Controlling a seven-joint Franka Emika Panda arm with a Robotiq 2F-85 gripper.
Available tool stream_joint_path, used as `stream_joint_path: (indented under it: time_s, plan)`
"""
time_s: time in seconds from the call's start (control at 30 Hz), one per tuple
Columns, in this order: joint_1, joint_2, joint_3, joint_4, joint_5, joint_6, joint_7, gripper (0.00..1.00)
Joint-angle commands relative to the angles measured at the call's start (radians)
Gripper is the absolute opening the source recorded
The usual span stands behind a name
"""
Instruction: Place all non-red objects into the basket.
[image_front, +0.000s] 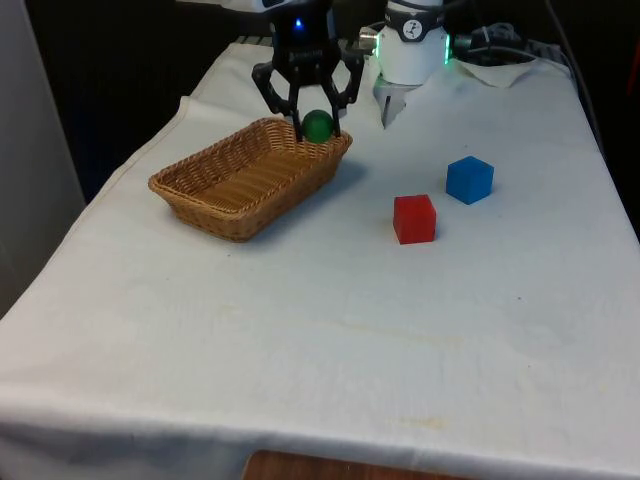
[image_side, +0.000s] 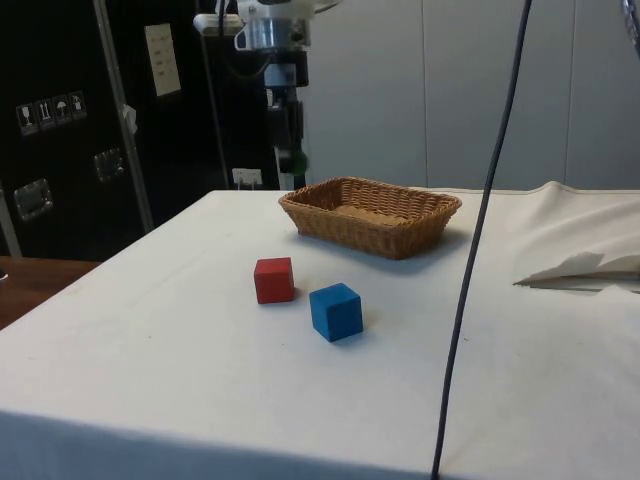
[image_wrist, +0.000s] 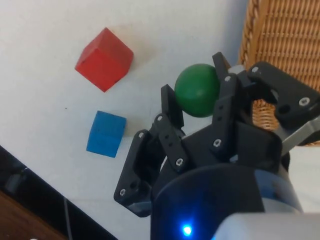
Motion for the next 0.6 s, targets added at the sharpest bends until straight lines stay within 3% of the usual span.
stream_joint_path:
  time_s: [0.0,0.4,0.57]
  plan:
    - [-0.003,-0.013,-0.002,-0.017,0.006,0.014,-0.012,0.00]
    - [0.000,-0.053,-0.042,-0.081,0.002,0.030,-0.056,0.00]
    - [-0.002,-0.068,-0.055,-0.118,0.007,0.073,-0.082,0.00]
